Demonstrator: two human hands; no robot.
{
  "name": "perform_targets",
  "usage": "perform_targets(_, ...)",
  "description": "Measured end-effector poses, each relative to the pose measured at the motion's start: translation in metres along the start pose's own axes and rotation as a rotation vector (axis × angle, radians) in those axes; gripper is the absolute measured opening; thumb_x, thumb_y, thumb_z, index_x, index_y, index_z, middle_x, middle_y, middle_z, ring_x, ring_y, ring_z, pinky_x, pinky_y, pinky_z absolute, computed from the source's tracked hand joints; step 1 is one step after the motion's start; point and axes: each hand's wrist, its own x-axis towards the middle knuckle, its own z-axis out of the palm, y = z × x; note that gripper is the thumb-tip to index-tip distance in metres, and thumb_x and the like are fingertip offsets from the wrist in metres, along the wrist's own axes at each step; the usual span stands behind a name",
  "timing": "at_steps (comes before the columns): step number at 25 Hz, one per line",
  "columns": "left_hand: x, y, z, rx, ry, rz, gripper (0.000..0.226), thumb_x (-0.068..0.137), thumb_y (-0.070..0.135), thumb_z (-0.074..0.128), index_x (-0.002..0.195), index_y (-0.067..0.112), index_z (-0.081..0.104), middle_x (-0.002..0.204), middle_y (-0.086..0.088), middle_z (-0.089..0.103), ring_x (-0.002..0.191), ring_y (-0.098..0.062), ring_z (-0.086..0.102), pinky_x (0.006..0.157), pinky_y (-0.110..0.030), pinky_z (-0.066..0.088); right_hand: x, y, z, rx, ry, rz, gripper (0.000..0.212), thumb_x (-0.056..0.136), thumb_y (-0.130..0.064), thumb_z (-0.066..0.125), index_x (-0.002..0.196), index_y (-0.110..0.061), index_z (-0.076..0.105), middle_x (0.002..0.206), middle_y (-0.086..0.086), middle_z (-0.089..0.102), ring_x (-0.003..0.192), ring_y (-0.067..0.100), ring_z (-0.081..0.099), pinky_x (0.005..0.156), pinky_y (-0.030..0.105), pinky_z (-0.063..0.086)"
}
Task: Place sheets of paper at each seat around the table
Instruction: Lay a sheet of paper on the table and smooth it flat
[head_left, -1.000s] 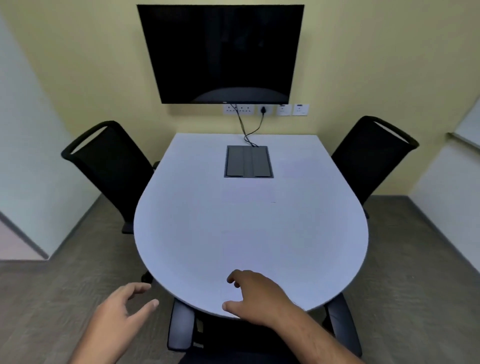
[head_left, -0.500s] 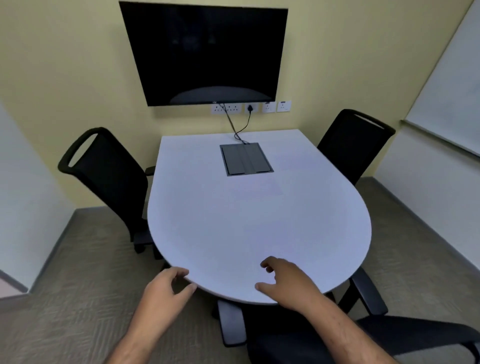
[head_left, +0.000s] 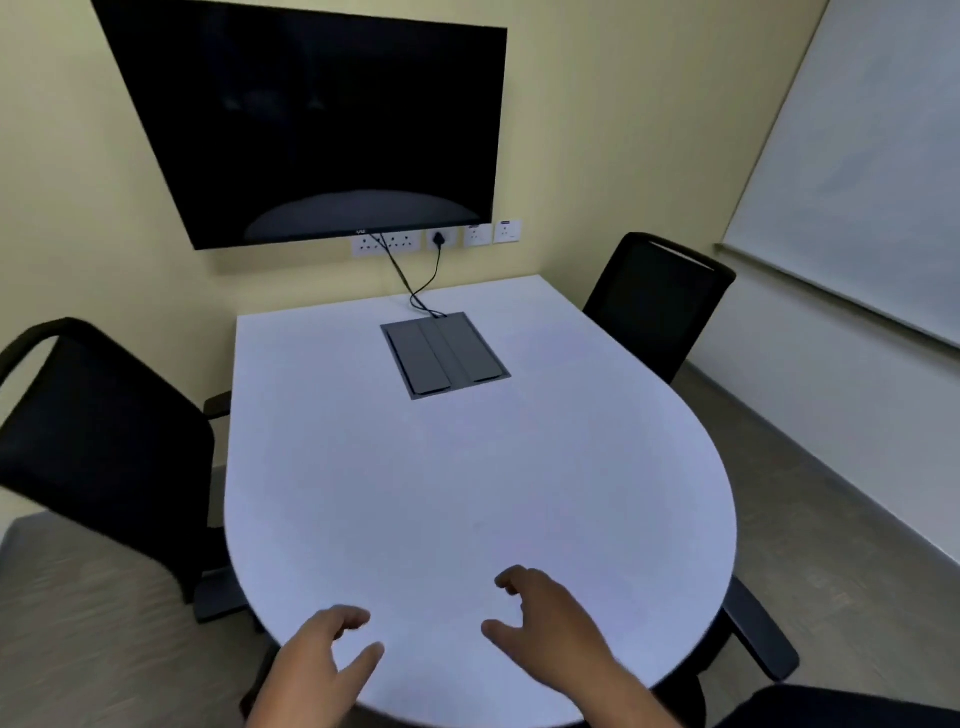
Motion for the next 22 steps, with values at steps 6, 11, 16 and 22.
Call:
perform_targets(6,0.076,0.006,-0.022,0.103,-0.044,0.024,0.022,0.09,0.04,0.074,0.11,0.039,0.066,0.111,0.025,0.065,0.11,0.001,0.06,0.088,-0.019,0.045,0.092,-0.018,0.002,0.063,0.033,0.02,0.057,0.087,-0.054,0.071,0.138,-0.032,0.057,0.132,-0.008,0.062,0.118,0.012,0.063,0.099,0.029,0.049)
perform_targets(11,0.131,0.01,-0.028,0.099,-0.048,0.011,0.019,0.091,0.04,0.072,0.109,0.034,0.068,0.109,0.021,0.064,0.106,0.0,0.061,0.087,-0.024,0.051,0.13,-0.034,0.009,0.183,0.128,0.043,0.047,0.087,-0.046,0.076,0.129,-0.031,0.062,0.12,-0.013,0.065,0.106,0.011,0.067,0.09,0.03,0.053)
perform_targets(16,0.184,0.005,-0.031,-0.18,-0.044,-0.168,0.01,0.088,0.031,0.077,0.097,0.027,0.073,0.104,0.009,0.069,0.093,-0.011,0.066,0.069,-0.024,0.048,0.148,-0.054,0.031,0.305,0.159,0.115,0.042,0.088,-0.044,0.076,0.126,-0.034,0.061,0.116,-0.017,0.065,0.099,0.003,0.065,0.082,0.026,0.051)
perform_targets(22,0.254,-0.019,-0.048,-0.293,-0.153,-0.168,0.01,0.087,0.025,0.078,0.095,0.018,0.076,0.103,0.009,0.074,0.101,-0.01,0.067,0.075,-0.02,0.048,0.178,-0.093,0.06,0.298,0.234,0.221,0.042,0.089,-0.044,0.076,0.127,-0.032,0.061,0.116,-0.017,0.065,0.099,0.005,0.066,0.081,0.026,0.052)
